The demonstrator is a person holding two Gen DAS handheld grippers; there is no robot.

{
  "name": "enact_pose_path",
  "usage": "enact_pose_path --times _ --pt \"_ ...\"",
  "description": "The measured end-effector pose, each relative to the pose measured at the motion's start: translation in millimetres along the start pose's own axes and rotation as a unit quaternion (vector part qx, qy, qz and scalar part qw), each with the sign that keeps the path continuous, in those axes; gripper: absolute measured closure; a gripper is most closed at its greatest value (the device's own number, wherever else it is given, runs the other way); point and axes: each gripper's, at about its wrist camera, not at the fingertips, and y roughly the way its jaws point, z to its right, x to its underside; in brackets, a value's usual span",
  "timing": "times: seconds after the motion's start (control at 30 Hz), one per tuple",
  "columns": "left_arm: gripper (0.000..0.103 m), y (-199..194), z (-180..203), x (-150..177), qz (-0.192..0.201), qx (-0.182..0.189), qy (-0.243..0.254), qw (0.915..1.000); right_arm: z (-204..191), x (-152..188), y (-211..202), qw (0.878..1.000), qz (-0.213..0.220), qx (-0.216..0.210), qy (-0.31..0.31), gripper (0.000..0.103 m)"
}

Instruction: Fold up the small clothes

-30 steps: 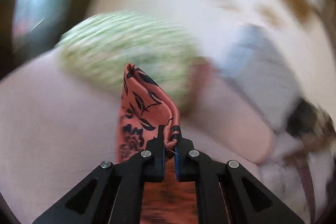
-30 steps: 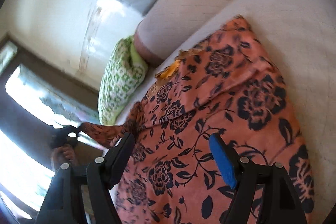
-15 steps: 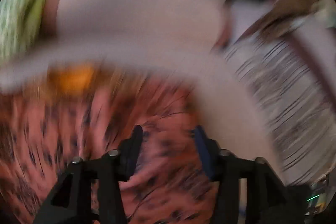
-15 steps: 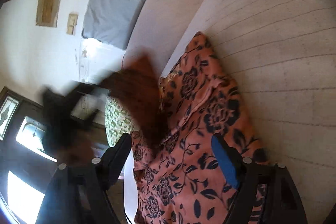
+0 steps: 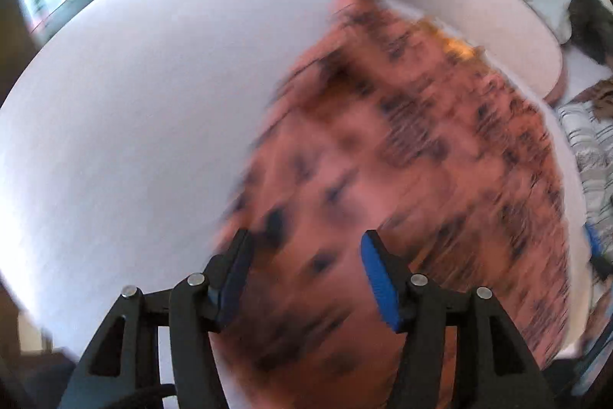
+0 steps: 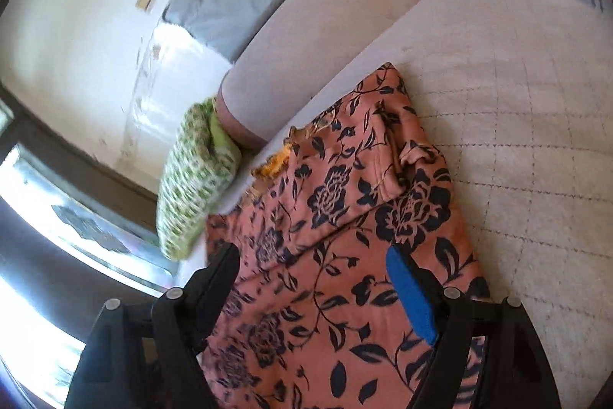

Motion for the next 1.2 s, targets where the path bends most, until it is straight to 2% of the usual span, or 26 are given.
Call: enact_pose_path --times 0.03,0.07,0.1,0.13,0.2,0.3,0.37,0.43,0.57,0.7,0.8,0.9,0.93,1.03,1.1,1.13,1.2 --pt "0.050 -9.4 -3.0 9.9 0.010 -0.003 0.022 0.9997 -6.9 4.6 -1.9 1.000 -0.005 0.001 -0.007 0.022" --pt "0.050 -18.6 -4.3 17.9 0.009 -0.025 0.044 0.9987 -14.0 11.2 -4.5 1.000 -0.013 0.002 -0.017 0.022" --pt "0.049 -25.4 -3.6 25.4 0.005 -0.075 0.063 0.9952 -21.3 17.8 -8.5 0.999 -0.018 0.003 -0.029 0.022" --pt "0.049 -35.2 -10.2 32.9 0.012 -0.093 0.069 0.9932 -26.4 23.8 -11.8 0.999 -0.021 0.006 -0.040 0.022" --pt "0.045 -48.4 -33.9 42.4 0.018 -0.086 0.042 0.9952 -37.1 46.2 -24.6 0.997 -0.030 0.015 -0.064 0.022" --pt "0.041 -38.8 -69.2 55.5 -0.039 -0.115 -0.002 0.9926 -37.1 73.4 -32.7 0.997 -0.051 0.025 -0.054 0.022" --pt "0.041 -50.0 -85.7 56.9 -0.035 -0.088 -0.041 0.9946 -33.8 85.9 -35.6 0.997 -0.066 0.031 -0.038 0.022" --pt "0.041 -68.8 -87.6 49.8 -0.006 -0.060 -0.050 0.9969 -32.8 87.7 -39.6 0.996 -0.072 0.030 -0.030 0.022" --pt "0.037 -92.9 -66.1 17.7 0.063 -0.029 -0.004 0.9976 -35.7 62.4 -52.0 0.998 -0.058 0.027 -0.023 0.022" --pt "0.035 -74.5 -22.1 -36.7 0.093 -0.007 0.064 0.9936 -46.0 0.5 -31.2 0.995 -0.051 0.046 -0.066 0.022" --pt "0.035 -27.3 13.4 -76.9 0.075 -0.007 0.123 0.9895 -43.4 -45.5 14.9 0.990 -0.072 0.073 -0.096 0.022" --pt "0.035 -3.5 37.2 -99.0 0.076 -0.014 0.173 0.9820 -34.2 -80.9 65.1 0.982 -0.093 0.110 -0.125 0.022" --pt "0.035 4.6 43.6 -102.7 0.073 -0.018 0.194 0.9782 -26.4 -92.1 81.0 0.980 -0.099 0.123 -0.118 0.022" --pt "0.035 28.6 54.0 -119.4 0.066 -0.034 0.234 0.9694 -11.7 -108.4 104.3 0.980 -0.107 0.128 -0.105 0.022" --pt "0.035 40.7 55.6 -127.8 0.063 -0.042 0.236 0.9688 -4.9 -114.5 113.4 0.980 -0.107 0.128 -0.107 0.022" --pt "0.037 49.1 54.5 -132.0 0.051 -0.046 0.236 0.9694 -2.3 -115.8 116.0 0.980 -0.107 0.129 -0.107 0.022" --pt "0.057 67.1 52.5 -137.7 0.031 -0.061 0.235 0.9697 5.6 -117.6 122.7 0.979 -0.114 0.132 -0.106 0.022"
